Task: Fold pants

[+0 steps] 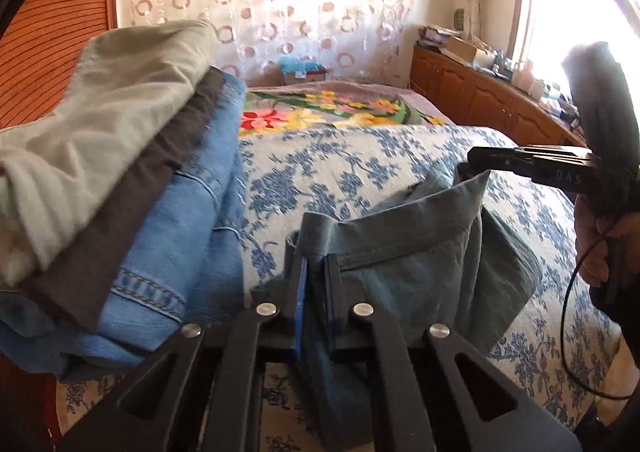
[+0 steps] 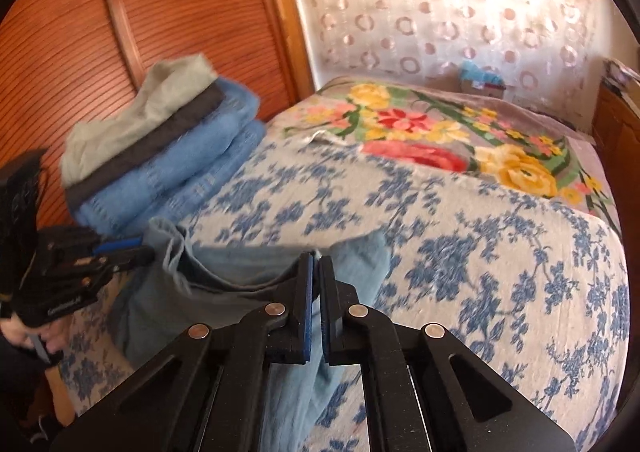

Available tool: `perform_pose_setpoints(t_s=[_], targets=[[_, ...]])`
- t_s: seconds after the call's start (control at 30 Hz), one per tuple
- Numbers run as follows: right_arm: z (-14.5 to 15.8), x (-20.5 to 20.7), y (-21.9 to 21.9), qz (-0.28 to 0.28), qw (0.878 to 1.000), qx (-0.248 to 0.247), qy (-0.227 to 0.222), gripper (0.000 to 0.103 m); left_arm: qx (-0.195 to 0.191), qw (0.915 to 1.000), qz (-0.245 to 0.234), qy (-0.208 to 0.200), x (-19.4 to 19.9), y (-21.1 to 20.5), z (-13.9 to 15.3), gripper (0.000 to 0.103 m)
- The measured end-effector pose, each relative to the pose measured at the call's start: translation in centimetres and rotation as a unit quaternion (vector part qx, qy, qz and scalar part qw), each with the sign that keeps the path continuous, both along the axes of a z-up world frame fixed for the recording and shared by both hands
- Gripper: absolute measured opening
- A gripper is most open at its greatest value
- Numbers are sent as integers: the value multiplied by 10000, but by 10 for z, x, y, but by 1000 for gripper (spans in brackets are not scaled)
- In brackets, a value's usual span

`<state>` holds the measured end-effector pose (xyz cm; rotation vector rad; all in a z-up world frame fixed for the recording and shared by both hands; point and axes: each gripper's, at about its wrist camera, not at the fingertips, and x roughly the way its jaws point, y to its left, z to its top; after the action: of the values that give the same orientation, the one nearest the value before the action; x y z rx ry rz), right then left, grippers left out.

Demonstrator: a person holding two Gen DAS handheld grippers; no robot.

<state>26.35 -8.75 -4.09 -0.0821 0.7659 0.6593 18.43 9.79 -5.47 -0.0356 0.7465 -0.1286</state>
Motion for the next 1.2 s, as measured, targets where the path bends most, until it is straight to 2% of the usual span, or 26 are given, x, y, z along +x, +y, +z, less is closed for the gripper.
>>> perform_pose_setpoints(t_s=[0.1,0.2,0.23,0.3,0.37,0.4,0.5,0.57,0.6,0.9,1.2], targets=[[4,13,-5,-431,9989,141,81,3,36,9999,115,-15,1,4,0,4],[7,12,-11,-430,9988,224,77,3,-50,9999,127,43,1,7,0,5],[8,10,-12,-410,9989,229,84,3,-89,9999,103,66,0,7,-1,8],[8,4,-14,-306,9992,211,134,5,-67,9999,112,103,0,6,-1,16],[7,-5,-15,-236,9996,89,142,9,-67,9999,72,100,-2,4,-1,34],[7,-10,-15,-205,9997,40,125,12,-83,9999,57,82,-4,4,0,38],[5,-23,-16,-120,9998,-75,155,20,-143,9999,-60,59,-10,2,1,45],[4,-27,-17,-113,9997,-109,170,29,-172,9997,-154,32,-15,-1,2,66],[3,-36,-19,-130,9995,-187,195,35,-188,9997,-146,-12,-18,-1,2,67],[-13,-65,-20,-5,9983,-365,448,38,-194,9998,-76,23,-39,-2,0,68],[-30,-78,-20,-92,9964,-395,746,39,-247,9989,-51,387,-57,2,-22,68]])
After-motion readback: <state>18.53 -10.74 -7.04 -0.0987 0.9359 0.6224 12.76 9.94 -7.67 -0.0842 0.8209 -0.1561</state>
